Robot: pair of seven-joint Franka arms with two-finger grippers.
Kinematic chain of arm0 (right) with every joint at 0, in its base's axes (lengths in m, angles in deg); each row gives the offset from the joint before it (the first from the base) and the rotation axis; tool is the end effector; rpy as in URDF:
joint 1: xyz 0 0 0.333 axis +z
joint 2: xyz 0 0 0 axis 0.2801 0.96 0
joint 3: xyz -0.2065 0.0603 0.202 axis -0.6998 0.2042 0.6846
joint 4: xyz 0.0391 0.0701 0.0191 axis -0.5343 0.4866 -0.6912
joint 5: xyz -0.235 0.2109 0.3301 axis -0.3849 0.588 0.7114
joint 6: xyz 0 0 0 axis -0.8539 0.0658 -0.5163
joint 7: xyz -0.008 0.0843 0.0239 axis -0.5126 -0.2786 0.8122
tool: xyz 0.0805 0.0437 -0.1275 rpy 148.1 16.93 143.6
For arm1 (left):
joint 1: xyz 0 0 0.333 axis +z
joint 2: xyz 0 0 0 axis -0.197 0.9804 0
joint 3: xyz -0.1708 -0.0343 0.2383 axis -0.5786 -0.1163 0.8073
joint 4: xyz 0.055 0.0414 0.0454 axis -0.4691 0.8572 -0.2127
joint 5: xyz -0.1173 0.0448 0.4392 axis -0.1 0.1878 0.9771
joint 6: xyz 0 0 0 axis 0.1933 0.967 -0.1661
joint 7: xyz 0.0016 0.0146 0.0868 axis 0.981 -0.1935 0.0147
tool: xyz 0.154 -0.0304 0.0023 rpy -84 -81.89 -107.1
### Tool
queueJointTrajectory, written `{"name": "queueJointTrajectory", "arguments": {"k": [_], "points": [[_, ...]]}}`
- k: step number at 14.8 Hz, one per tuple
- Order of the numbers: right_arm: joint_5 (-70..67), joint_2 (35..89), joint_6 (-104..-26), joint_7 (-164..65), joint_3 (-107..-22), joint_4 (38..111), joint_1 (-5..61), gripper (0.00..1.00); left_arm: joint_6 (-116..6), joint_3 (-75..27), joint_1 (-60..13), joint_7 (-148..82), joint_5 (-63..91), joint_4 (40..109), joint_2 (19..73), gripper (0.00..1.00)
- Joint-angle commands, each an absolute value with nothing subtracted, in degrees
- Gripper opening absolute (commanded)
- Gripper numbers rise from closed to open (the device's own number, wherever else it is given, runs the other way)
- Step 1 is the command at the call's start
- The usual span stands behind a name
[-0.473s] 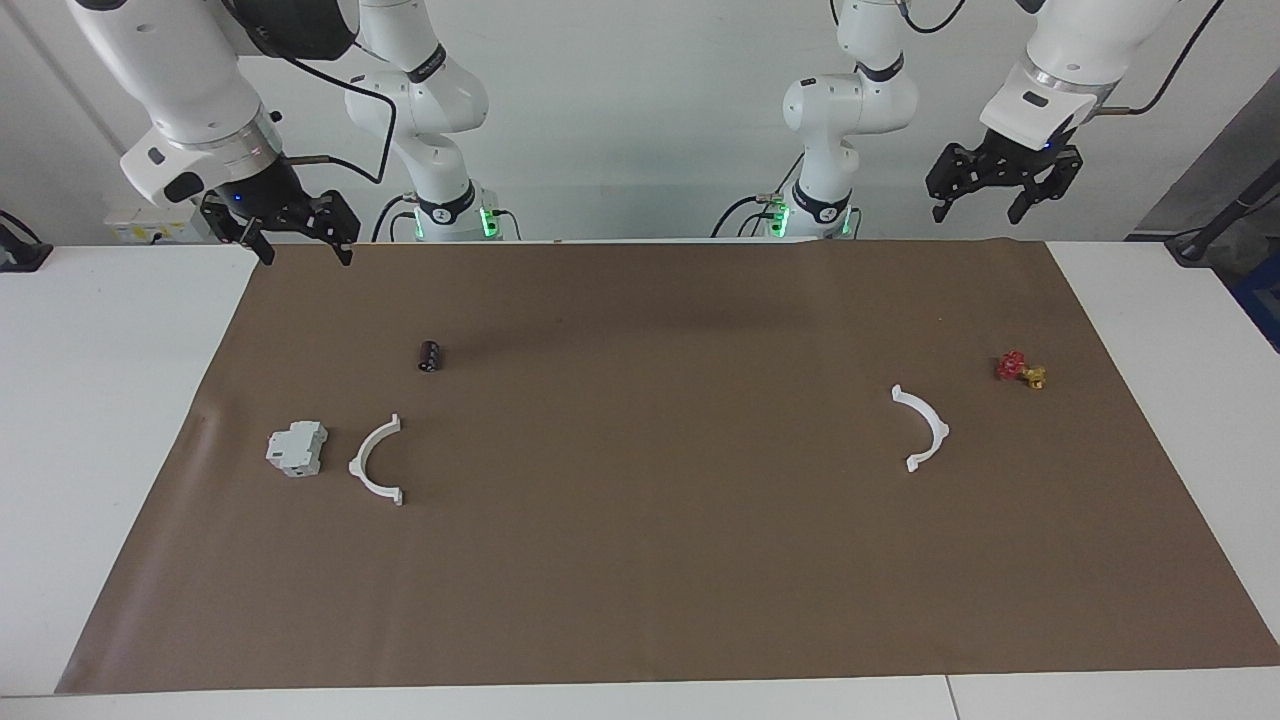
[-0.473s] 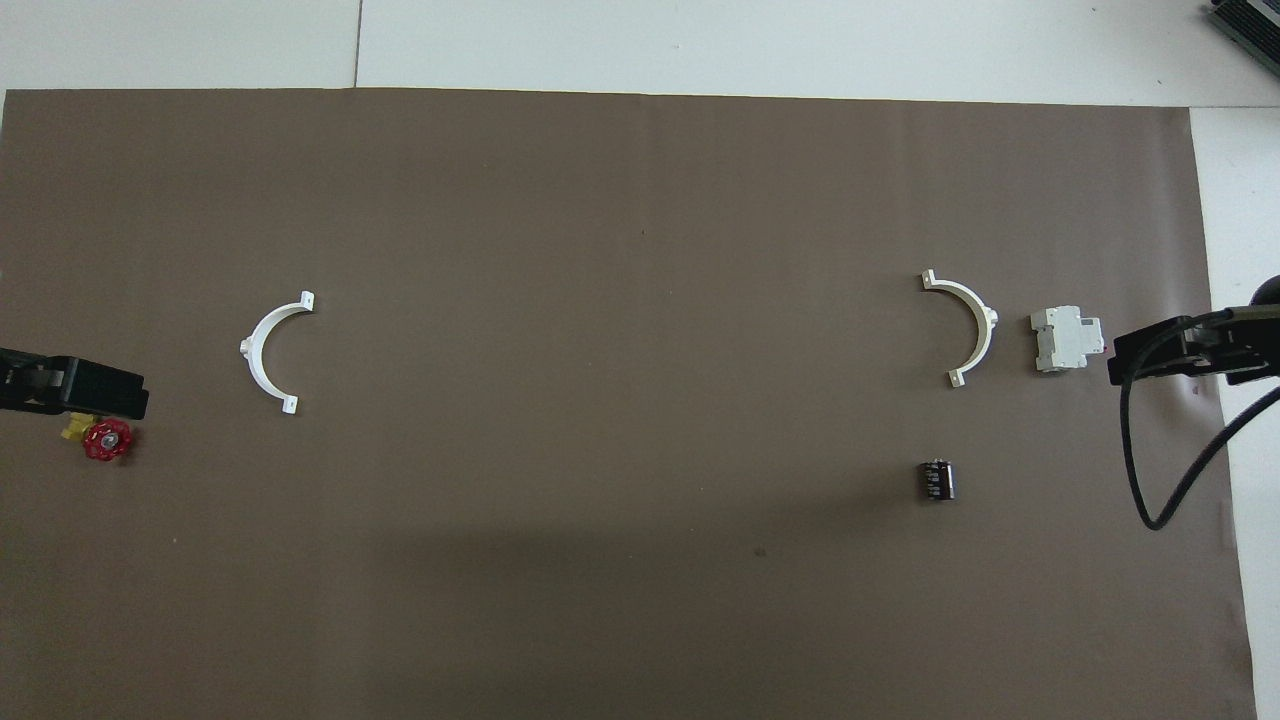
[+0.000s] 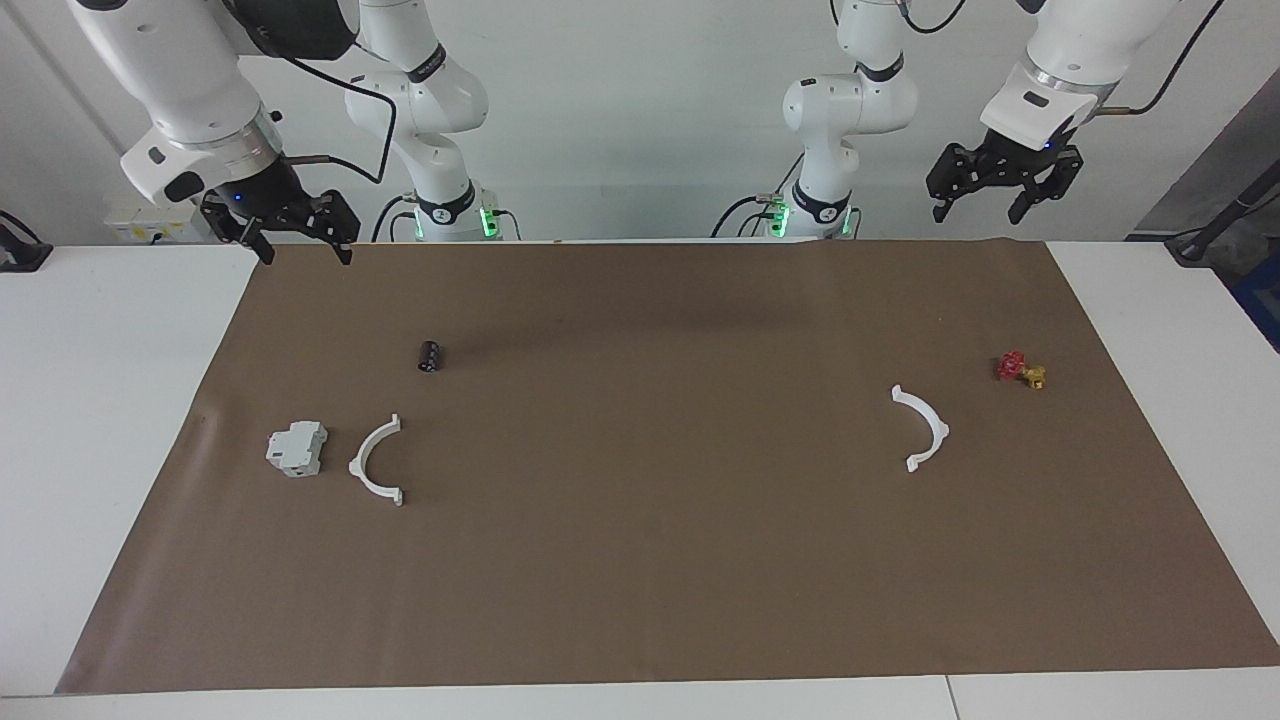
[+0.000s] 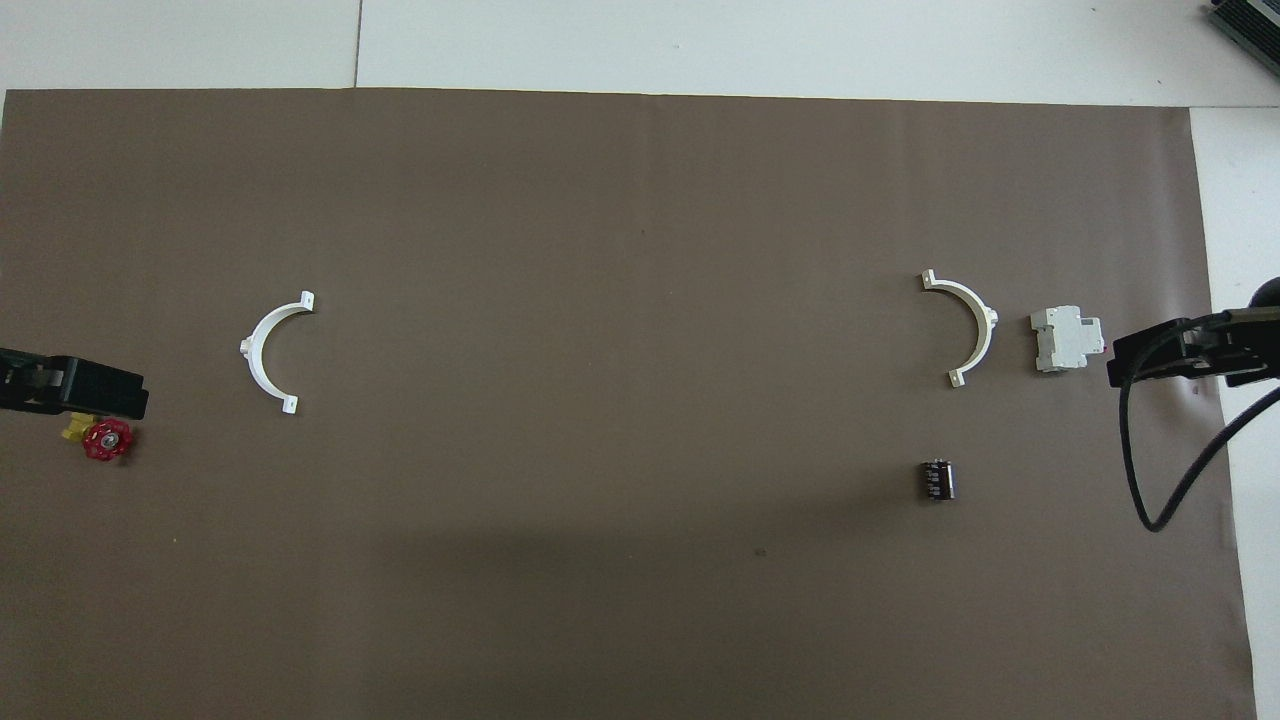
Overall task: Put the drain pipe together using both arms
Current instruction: 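Reach the right gripper toward the white half-ring farther from the robot, then grasp the white half-ring with the right gripper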
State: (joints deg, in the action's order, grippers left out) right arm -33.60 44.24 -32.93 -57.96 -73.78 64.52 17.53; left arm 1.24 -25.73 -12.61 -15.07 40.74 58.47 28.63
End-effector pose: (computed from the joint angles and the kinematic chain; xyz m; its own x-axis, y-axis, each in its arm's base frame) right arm 0.5919 -0.0145 0.5434 0.9951 -0.0241 -0.0957 -0.0222 -0.9995 0.0211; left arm 0.5598 -0.0555 0.5928 0.9880 -0.1411 -0.0628 -0.1434 -0.9891 -0.0324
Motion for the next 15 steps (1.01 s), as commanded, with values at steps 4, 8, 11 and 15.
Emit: {"name": "queueJointTrajectory", "arguments": {"k": [4,8,11,15], "points": [[-32.15,43.10,-50.29,-49.71,-73.16,76.12,14.68,1.00,1.72,-25.17,-12.86,-14.90,39.85,59.00,27.55,1.00],[-28.64,52.30,-64.90,-36.28,-73.16,81.51,12.40,1.00,1.81,-25.17,-12.86,-14.90,39.94,59.00,27.55,1.00],[-28.10,59.61,-73.69,-29.23,-73.16,82.91,11.87,1.00,1.72,-25.17,-12.86,-14.90,39.86,59.00,27.55,1.00],[-28.19,63.39,-82.23,-28.68,-73.16,85.91,12.13,1.00,1.72,-25.17,-12.86,-14.90,39.86,59.00,27.55,1.00]]}}
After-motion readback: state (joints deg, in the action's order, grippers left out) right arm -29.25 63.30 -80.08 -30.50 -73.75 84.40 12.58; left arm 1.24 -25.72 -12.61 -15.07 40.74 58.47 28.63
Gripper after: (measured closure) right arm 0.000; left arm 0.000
